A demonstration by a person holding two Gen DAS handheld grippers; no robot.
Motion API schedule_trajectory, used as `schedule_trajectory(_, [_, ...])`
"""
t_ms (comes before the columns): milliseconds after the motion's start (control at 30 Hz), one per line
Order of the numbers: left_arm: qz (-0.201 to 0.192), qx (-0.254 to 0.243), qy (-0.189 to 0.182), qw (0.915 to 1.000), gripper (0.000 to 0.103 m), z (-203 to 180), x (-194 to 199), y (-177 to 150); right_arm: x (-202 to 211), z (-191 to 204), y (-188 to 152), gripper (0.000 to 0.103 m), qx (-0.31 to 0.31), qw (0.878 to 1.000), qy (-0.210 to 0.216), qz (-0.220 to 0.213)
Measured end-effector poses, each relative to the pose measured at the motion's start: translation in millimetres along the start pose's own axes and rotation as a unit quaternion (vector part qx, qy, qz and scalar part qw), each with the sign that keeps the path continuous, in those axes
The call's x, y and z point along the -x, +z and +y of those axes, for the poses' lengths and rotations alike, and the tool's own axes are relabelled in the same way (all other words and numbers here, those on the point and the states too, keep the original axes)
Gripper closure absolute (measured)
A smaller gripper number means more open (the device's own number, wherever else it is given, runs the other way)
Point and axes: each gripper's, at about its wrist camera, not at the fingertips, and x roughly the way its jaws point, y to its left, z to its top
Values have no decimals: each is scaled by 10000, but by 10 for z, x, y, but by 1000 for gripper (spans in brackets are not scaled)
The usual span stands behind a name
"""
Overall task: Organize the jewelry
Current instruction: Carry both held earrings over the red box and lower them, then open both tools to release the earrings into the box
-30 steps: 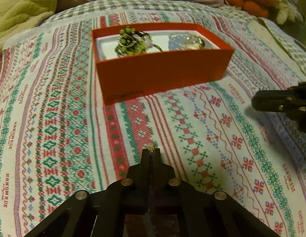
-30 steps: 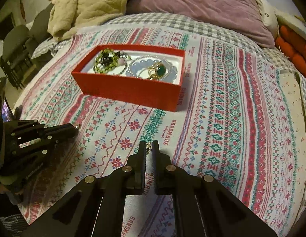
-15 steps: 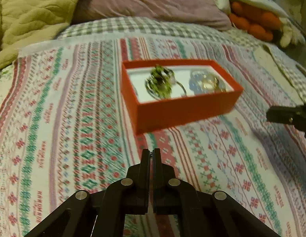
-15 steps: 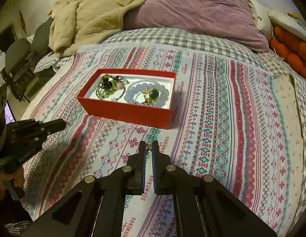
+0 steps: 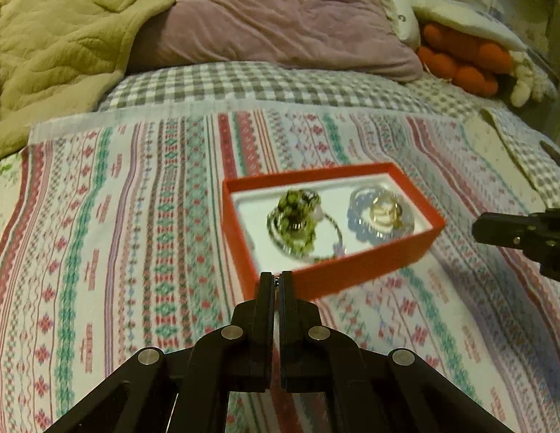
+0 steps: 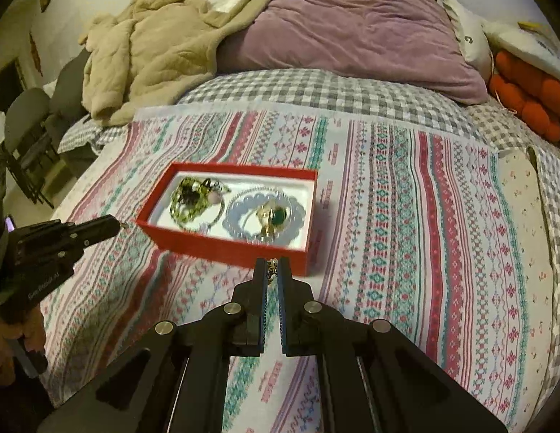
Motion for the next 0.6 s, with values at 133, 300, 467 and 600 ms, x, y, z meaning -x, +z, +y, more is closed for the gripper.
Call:
schedule_trajectory(133, [23, 72, 27, 10000, 103, -22, -116, 87, -92, 5, 116, 98, -94, 10000, -11, -17])
schedule_trajectory(300, [99, 159, 55, 9998, 103, -30, -272, 153, -274, 16, 233, 98, -183, 9998, -20, 59])
schedule_trajectory(467, [200, 184, 69, 9996, 103, -39, -432, 188, -463, 26, 297, 98, -251, 9995, -52, 163])
schedule_trajectory(600, [254, 173, 79, 9995, 103, -60, -533, 222, -591, 26, 349, 98, -325, 9992, -55, 206])
